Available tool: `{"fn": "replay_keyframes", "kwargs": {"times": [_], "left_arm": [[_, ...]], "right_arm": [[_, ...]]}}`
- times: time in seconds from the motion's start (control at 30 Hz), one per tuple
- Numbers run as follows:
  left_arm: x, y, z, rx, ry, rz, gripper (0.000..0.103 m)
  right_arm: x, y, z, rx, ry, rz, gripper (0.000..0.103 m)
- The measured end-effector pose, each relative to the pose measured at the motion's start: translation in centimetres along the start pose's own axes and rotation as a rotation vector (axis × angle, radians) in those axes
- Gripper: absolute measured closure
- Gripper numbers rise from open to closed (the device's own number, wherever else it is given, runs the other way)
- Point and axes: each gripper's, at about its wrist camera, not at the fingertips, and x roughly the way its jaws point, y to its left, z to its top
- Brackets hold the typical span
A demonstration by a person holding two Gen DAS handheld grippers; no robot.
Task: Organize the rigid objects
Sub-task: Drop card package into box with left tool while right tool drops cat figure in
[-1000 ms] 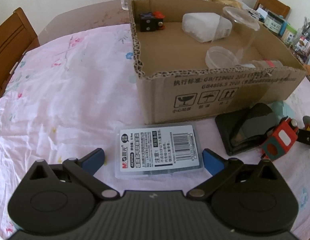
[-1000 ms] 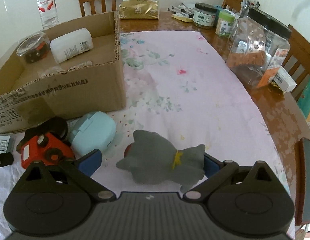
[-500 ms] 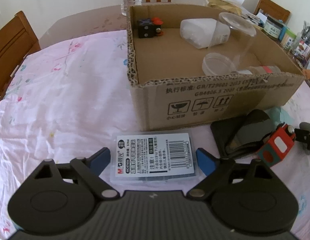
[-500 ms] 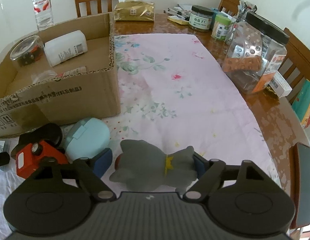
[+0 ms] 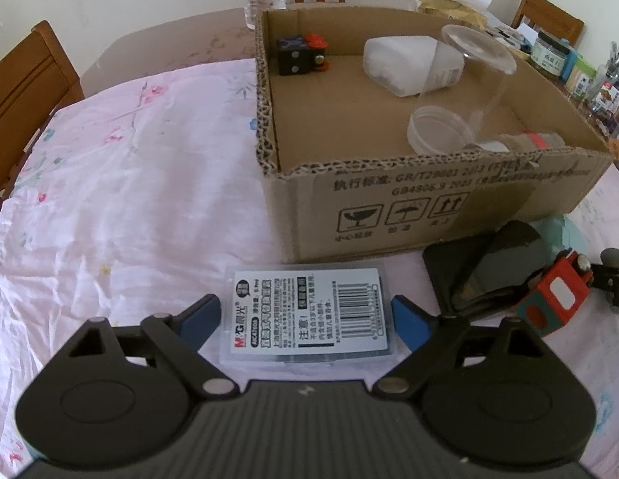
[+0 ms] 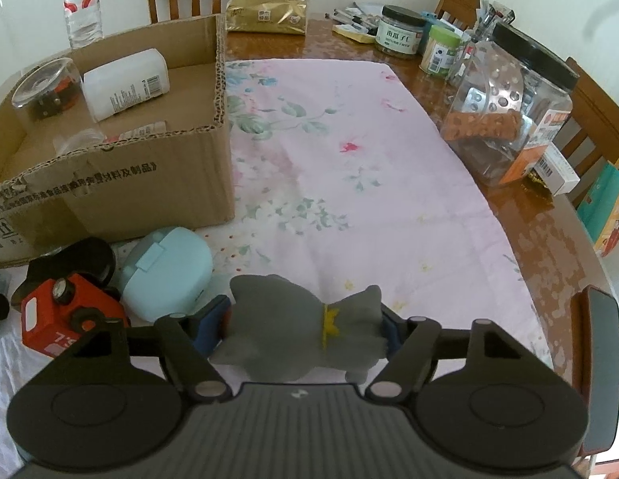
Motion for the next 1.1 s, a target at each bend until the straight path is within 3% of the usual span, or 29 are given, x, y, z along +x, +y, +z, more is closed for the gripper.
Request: {"fn": "replay_keyframes", "kwargs": {"times": [0.4, 0.63, 0.77, 0.9, 1.1], "left_arm": [[-1.4, 0.7, 0.6, 0.1, 0.04, -0.026, 0.012], [-4.0, 1.4, 1.0, 0.126, 0.058, -0.075, 0.013], [-6.6, 1.3, 2.3, 0.144, 0.018, -0.098, 0.012], [-8.9, 0.7, 4.8, 0.153, -0.072, -0.098, 0.012], [-8.6, -0.3, 8.4, 0.144, -0.152, -0.093, 0.012]], "right_arm": [[-2.4, -0.7, 1.0, -0.074, -0.017, 0.077, 0.025], [-4.5, -1.2, 2.2, -0.134, -0.07, 0.137, 0.025], [-5.6, -1.3, 3.3, -0.148, -0.099, 0.188, 0.025], [-6.8, -1.0, 4.7, -0.19, -0.142, 0.222, 0.025], [-7.4, -0.2, 6.8, -0.251, -0.189, 0.242, 0.025]]}}
